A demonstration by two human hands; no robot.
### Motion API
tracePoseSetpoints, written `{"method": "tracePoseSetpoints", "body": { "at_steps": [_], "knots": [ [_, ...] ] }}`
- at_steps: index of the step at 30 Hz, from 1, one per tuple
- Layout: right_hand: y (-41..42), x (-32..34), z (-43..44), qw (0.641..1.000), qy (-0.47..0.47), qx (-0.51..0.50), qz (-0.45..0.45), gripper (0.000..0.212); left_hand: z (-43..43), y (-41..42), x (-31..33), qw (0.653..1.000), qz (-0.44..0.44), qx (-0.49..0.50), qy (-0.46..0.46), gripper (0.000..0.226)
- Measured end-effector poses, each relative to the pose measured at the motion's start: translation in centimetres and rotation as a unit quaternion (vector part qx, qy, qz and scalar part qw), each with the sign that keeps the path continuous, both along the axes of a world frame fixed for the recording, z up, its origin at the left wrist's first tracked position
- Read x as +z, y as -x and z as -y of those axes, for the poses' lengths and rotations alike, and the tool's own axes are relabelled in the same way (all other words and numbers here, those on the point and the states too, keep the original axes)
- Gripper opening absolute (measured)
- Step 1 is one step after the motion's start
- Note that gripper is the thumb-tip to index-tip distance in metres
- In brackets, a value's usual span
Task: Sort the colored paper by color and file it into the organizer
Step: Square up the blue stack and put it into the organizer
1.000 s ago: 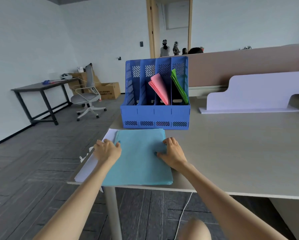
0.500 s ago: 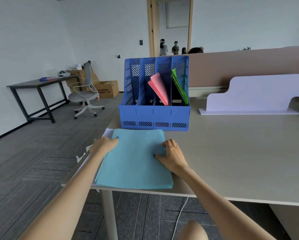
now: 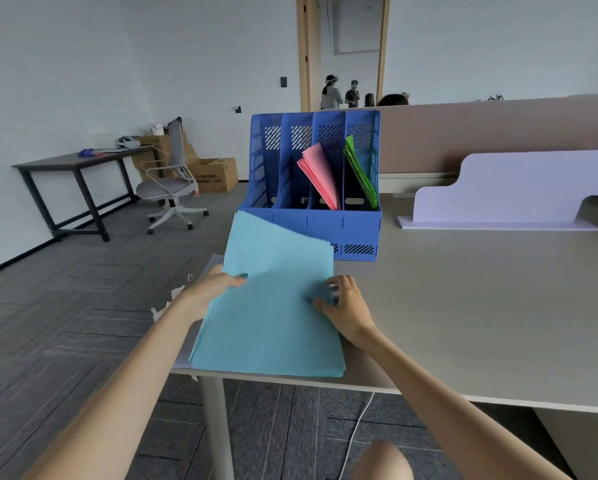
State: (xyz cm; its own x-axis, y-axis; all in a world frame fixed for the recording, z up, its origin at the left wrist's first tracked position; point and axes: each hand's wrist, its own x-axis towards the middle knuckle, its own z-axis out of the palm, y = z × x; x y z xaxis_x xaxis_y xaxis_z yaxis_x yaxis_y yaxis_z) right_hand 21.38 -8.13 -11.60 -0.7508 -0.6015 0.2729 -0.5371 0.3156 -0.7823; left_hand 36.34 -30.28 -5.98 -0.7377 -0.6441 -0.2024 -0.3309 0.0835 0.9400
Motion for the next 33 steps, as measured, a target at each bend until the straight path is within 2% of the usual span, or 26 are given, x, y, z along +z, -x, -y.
{"method": "tracePoseSetpoints", "body": {
  "at_steps": [2,4,6,8,11,15,17,19,22,25,27,31,33],
  "knots": [
    [-0.2,1.2,-0.5,0.983,0.119,0.005,0.138,0.057,-0.8,-0.2,0.6,0.999,-0.048,-0.01,-0.003,0.047],
    [-0.4,3.0,-1.1,0.923,0.224,0.032,0.312,0.058,-1.5,0.2,1.3,0.996,-0.09,-0.012,-0.004,0.042],
    [0.1,4.4,-1.5,0.869,0.245,0.076,0.424,0.052,-2.5,0.7,2.3,0.991,-0.132,-0.017,-0.008,0.036],
    [0.5,5.6,-1.7,0.851,0.222,0.114,0.462,0.045,-3.5,1.4,3.2,0.986,-0.165,-0.015,0.001,0.032],
    [1.0,7.1,-1.8,0.855,0.21,0.132,0.456,0.034,-4.3,2.3,4.5,0.98,-0.2,-0.01,0.015,0.032],
    [2.4,10.4,-1.7,0.884,0.262,0.122,0.368,0.019,-5.1,3.5,6.9,0.962,-0.269,0.003,0.052,0.029],
    [3.0,11.7,-1.9,0.894,0.286,0.116,0.324,0.016,-5.8,4.1,7.8,0.941,-0.331,0.013,0.067,0.028],
    [3.4,12.0,-2.4,0.901,0.282,0.118,0.307,0.022,-6.2,4.6,7.7,0.925,-0.369,0.044,0.075,0.037],
    [3.5,11.0,-3.0,0.91,0.257,0.132,0.298,0.032,-7.0,5.3,6.6,0.923,-0.368,0.055,0.101,0.04],
    [3.5,11.6,-3.0,0.908,0.279,0.121,0.287,0.017,-7.4,6.1,6.8,0.927,-0.342,0.048,0.148,0.024],
    [3.5,12.6,-2.9,0.908,0.296,0.118,0.27,0.015,-7.5,6.3,7.9,0.929,-0.323,0.057,0.171,0.011],
    [3.7,12.9,-3.2,0.91,0.302,0.112,0.26,0.021,-7.5,6.1,9.0,0.923,-0.337,0.031,0.18,0.026],
    [3.7,12.2,-3.3,0.915,0.288,0.113,0.257,0.023,-7.7,6.2,8.4,0.927,-0.334,0.029,0.168,0.019]
  ]
}}
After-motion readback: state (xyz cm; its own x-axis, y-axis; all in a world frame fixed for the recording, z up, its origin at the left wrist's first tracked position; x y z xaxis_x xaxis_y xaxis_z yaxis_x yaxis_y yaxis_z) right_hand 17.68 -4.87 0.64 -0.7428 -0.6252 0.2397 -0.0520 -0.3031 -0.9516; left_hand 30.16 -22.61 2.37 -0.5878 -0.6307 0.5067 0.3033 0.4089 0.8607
